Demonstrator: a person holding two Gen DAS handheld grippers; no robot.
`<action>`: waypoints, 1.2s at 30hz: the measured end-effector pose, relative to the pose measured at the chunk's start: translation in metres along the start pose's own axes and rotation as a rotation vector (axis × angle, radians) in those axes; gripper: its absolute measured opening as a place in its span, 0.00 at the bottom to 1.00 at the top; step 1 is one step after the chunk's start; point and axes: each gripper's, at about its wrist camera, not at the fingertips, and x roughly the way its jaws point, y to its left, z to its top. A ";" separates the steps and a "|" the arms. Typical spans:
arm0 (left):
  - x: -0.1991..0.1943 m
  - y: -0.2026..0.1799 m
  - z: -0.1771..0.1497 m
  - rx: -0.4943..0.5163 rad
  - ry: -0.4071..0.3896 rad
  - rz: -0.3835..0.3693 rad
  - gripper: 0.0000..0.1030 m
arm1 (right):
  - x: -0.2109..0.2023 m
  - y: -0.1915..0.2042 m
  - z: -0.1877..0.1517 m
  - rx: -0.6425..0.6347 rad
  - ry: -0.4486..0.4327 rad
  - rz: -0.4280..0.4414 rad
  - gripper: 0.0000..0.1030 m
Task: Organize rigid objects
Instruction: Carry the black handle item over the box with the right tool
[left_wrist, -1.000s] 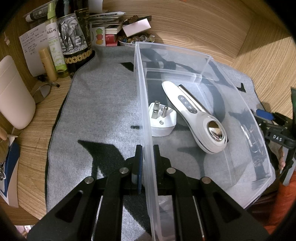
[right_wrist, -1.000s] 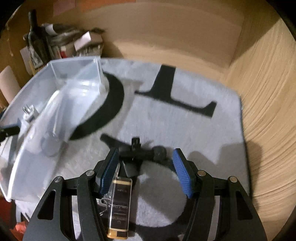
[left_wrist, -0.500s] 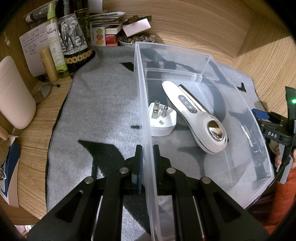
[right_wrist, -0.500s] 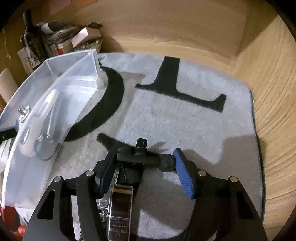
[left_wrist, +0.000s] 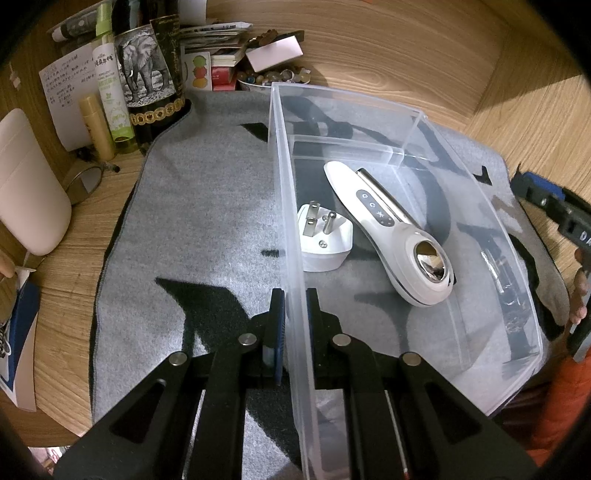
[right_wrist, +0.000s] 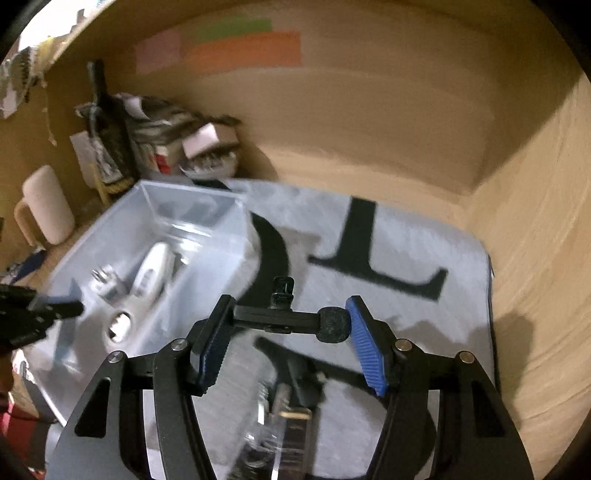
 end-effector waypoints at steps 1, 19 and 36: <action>0.000 0.000 0.000 0.001 0.000 -0.001 0.09 | -0.001 0.005 0.004 -0.008 -0.010 0.007 0.56; 0.000 0.002 -0.002 0.000 -0.003 -0.005 0.09 | 0.001 0.093 0.032 -0.202 -0.053 0.150 0.56; 0.000 0.002 -0.002 0.001 -0.004 -0.004 0.09 | 0.030 0.142 0.018 -0.329 0.071 0.208 0.57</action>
